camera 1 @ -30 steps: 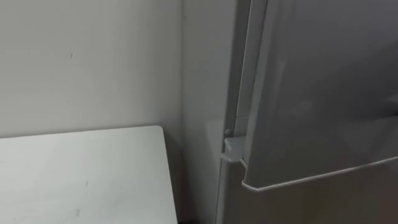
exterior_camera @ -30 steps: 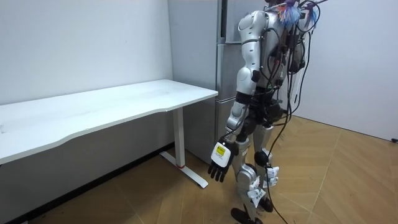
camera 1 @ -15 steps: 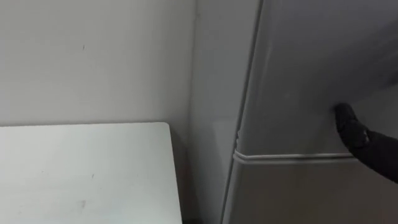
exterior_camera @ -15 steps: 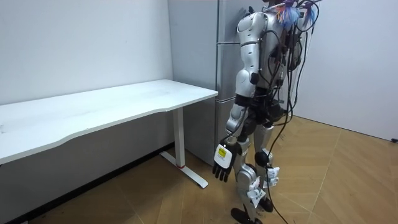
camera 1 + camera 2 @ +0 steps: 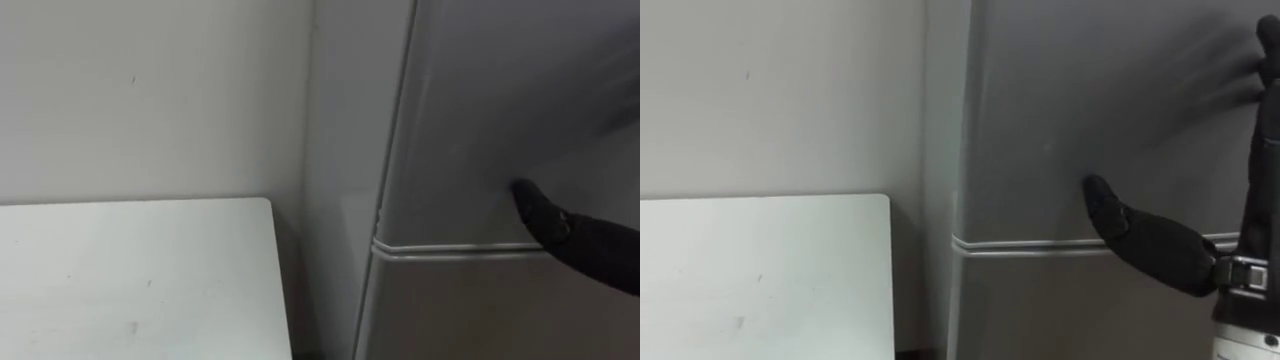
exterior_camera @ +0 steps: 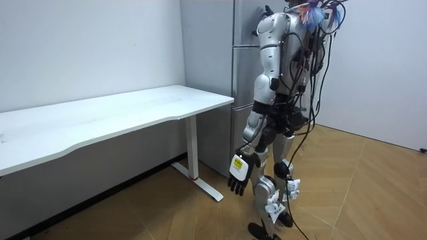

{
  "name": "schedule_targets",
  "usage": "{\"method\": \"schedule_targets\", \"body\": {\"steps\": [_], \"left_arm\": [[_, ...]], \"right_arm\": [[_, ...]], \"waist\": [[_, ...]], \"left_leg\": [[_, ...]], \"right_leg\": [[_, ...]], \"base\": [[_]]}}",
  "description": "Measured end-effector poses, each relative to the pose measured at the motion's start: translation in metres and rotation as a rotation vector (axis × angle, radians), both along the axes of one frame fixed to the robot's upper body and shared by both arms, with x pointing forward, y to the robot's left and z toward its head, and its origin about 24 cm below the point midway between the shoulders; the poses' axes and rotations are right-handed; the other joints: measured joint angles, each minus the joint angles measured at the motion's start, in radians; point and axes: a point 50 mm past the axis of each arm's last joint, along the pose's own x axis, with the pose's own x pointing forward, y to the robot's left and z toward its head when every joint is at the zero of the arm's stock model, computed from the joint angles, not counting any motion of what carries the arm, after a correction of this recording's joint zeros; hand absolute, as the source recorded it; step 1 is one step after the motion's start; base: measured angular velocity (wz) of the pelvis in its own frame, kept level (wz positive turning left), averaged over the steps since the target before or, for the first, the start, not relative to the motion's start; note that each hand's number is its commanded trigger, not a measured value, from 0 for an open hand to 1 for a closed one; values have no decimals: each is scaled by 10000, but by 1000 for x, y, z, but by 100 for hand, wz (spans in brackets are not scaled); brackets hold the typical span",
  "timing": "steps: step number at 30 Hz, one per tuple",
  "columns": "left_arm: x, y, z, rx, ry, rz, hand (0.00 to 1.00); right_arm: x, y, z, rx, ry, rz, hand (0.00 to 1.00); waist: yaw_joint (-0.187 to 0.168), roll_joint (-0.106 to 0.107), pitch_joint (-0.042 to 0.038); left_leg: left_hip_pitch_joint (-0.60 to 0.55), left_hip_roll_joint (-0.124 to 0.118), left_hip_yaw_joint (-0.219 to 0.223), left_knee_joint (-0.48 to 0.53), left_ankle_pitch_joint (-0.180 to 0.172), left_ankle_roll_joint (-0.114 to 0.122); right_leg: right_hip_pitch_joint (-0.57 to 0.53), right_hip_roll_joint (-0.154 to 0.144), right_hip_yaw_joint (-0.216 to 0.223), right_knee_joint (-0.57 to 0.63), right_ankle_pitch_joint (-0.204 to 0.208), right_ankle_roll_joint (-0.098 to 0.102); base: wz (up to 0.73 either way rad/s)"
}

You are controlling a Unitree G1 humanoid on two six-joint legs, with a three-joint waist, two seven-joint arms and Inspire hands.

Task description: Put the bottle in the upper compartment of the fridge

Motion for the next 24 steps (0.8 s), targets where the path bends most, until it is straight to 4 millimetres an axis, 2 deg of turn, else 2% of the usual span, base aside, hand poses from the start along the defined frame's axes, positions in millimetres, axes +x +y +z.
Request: {"method": "schedule_targets", "body": {"steps": [3,9,14,19,24], "left_arm": [[4,0,-1,-88,45,-9,0],[8,2,0,-144,62,67,0],[5,3,0,-117,294,149,0],[4,7,1,-47,381,260,0],[3,12,3,46,441,304,0]], "right_arm": [[4,1,-3,-60,235,-26,0],[13,0,-7,-258,682,-118,0],[20,-2,-10,-1182,1110,-594,0],[22,-4,-13,-1476,1424,-933,0],[25,-5,-16,-1753,1627,-1190,0]], "waist": [[10,-4,51],[77,-44,90],[91,-78,88],[114,-185,17],[194,-232,28]], "left_leg": [[72,-1,-213,96,0,0],[72,12,-423,115,5,-19],[57,22,-440,161,49,-51],[-94,26,-706,297,96,-88],[-133,50,-735,333,142,-127]], "right_leg": [[169,-18,-139,-98,6,-14],[296,-19,-258,-153,65,-62],[243,-25,-290,-155,115,-72],[259,-28,-476,-156,156,-138],[250,-22,-561,-162,169,-152]], "base": [[11],[5],[1],[9],[5]]}}
